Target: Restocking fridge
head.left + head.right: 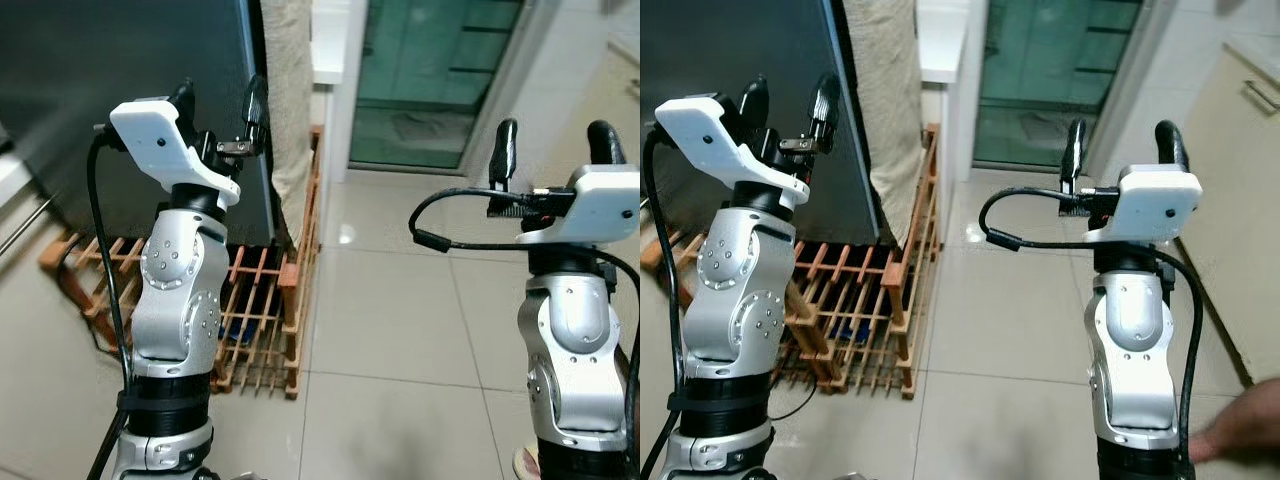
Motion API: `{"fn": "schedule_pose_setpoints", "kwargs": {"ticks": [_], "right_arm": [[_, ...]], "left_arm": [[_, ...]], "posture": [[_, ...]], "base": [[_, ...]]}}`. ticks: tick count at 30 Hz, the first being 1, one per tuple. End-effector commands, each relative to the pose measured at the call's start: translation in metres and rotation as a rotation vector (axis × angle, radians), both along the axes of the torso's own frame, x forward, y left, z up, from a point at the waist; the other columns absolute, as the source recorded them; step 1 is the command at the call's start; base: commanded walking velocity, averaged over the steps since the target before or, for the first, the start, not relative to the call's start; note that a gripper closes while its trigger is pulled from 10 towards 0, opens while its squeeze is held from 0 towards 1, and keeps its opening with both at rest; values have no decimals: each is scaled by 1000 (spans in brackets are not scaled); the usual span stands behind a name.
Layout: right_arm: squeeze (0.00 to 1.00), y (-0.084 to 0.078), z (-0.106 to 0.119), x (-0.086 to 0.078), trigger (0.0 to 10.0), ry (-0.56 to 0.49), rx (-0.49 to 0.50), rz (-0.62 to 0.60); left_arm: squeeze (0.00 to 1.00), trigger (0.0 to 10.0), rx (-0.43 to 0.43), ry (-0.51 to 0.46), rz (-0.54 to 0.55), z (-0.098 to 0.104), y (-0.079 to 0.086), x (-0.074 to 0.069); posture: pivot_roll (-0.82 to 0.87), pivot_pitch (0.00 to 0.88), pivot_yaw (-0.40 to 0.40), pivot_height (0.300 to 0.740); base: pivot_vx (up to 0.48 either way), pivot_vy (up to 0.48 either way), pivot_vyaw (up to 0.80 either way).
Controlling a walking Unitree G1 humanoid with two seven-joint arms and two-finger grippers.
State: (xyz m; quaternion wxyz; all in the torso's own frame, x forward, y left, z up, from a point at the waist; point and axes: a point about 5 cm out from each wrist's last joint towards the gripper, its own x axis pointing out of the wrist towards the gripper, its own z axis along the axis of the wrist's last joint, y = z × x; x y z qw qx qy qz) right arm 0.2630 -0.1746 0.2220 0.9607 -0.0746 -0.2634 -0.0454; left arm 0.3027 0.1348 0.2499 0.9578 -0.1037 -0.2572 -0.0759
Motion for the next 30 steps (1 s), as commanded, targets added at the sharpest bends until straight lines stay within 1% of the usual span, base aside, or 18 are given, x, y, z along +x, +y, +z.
{"fn": "schedule_pose_setpoints", "kwargs": {"ticks": [1, 6, 7, 10, 12, 13, 17, 22, 25, 27, 28, 29, 30], "right_arm": [[137, -2, -3, 2, 10000, 23, 4, 0], [133, -4, -6, 4, 10000, 37, 6, 0], [137, -4, -9, 6, 10000, 51, 12, 2], [133, -5, -12, 7, 10000, 67, 19, 6], [137, -5, -14, 8, 10000, 77, 22, 7], [133, -5, -18, 9, 10000, 94, 29, 7], [133, -5, -22, 10, 10000, 113, 34, 11], [133, -5, -26, 10, 10000, 132, 40, 19], [137, -9, -35, 11, 10000, 174, 76, 13], [137, -9, -35, 11, 10000, 174, 76, 13], [133, -13, -45, 14, 10000, 233, 139, 10], [133, -13, -45, 14, 10000, 233, 139, 10], [137, -15, -50, 14, 10000, 264, 161, 14]], "left_arm": [[0, 10000, 17, -18, -21, 2, -5, -2], [0, 10000, 30, -10, -51, 1, -10, -2], [0, 10000, 43, 2, -65, 0, -14, -1], [0, 10000, 49, 13, -68, -2, -16, 0], [0, 10000, 41, 24, -62, -3, -15, 1], [0, 10000, 41, 43, -43, -5, -12, 3], [0, 10000, 33, 54, -35, -7, -9, 4], [0, 10000, 55, 80, -38, -11, -12, 6], [0, 10000, 99, 149, -62, -22, -17, 12], [0, 10000, 99, 149, -62, -22, -17, 12], [0, 10000, 109, 237, -46, -34, -16, 23], [0, 10000, 109, 237, -46, -34, -16, 23], [0, 10000, 108, 273, -43, -39, -16, 28]], "posture": [[-106, 0, 11, 740], [-107, 0, 10, 740], [-107, 0, 10, 740], [-107, 0, 10, 740], [-106, 0, 12, 740], [-103, 0, 16, 740], [-101, 0, 17, 740], [-100, 0, 17, 740], [-102, 0, 18, 740], [-102, 0, 18, 740], [-106, 0, 22, 740], [-106, 0, 22, 740], [-106, 0, 22, 740]], "base": [[424, 0, 0], [466, 0, 0], [0, 0, 0], [0, 0, 0], [0, 0, 0], [0, 0, 0], [0, 0, 0], [0, 0, 0], [0, 0, 0], [0, 0, 0], [0, 0, 0], [0, 0, 0], [0, 0, 0]]}}
